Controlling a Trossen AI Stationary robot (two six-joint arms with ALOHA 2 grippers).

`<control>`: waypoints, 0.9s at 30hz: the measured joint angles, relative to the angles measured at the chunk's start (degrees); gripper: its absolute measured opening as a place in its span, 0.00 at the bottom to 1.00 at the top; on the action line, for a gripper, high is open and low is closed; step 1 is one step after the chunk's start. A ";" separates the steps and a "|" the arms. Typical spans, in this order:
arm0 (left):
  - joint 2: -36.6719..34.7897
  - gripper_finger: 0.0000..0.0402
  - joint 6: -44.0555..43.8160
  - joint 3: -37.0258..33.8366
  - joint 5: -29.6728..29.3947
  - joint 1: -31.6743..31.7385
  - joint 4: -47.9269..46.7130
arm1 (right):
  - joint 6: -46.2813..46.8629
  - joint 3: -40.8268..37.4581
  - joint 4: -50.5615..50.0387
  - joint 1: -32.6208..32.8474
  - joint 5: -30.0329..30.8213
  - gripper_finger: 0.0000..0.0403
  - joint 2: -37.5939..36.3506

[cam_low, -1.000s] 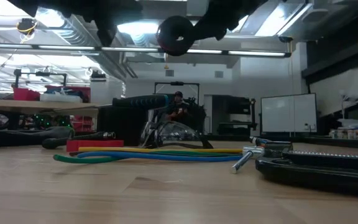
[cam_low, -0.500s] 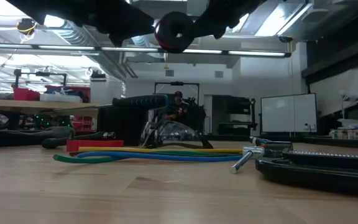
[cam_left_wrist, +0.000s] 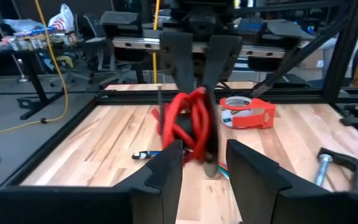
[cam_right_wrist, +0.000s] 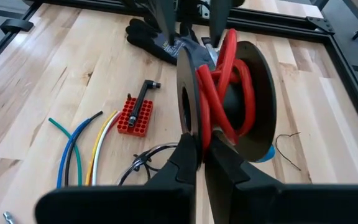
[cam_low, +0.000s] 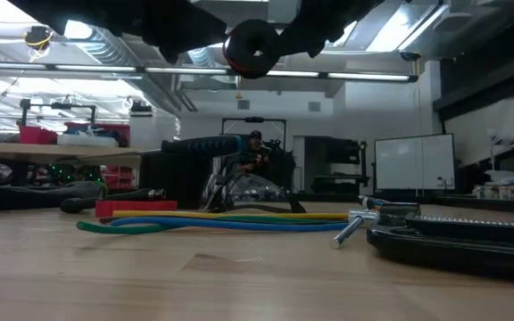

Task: Coil cords
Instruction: Uncoil the red wire from the black spool

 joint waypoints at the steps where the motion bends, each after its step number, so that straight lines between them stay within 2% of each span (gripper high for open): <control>1: 0.00 0.29 -0.02 0.00 0.00 -0.23 -0.02 | 0.00 -0.02 0.00 0.00 0.08 0.04 0.00; 11: -0.07 0.29 0.12 0.02 0.00 -1.42 -0.29 | 0.02 0.00 -4.23 0.00 0.38 0.04 0.00; 15: -0.07 0.29 1.62 0.01 -0.34 -1.37 -0.35 | 0.07 0.00 -4.89 0.00 -3.49 0.04 0.00; 20: -0.07 0.29 1.50 0.02 -1.29 -1.37 -0.35 | 0.08 0.00 -2.05 0.02 -7.34 0.04 0.02; 27: -0.08 0.29 1.49 0.02 -1.49 -1.33 -0.25 | 1.55 0.00 1.76 0.07 -7.52 0.04 0.02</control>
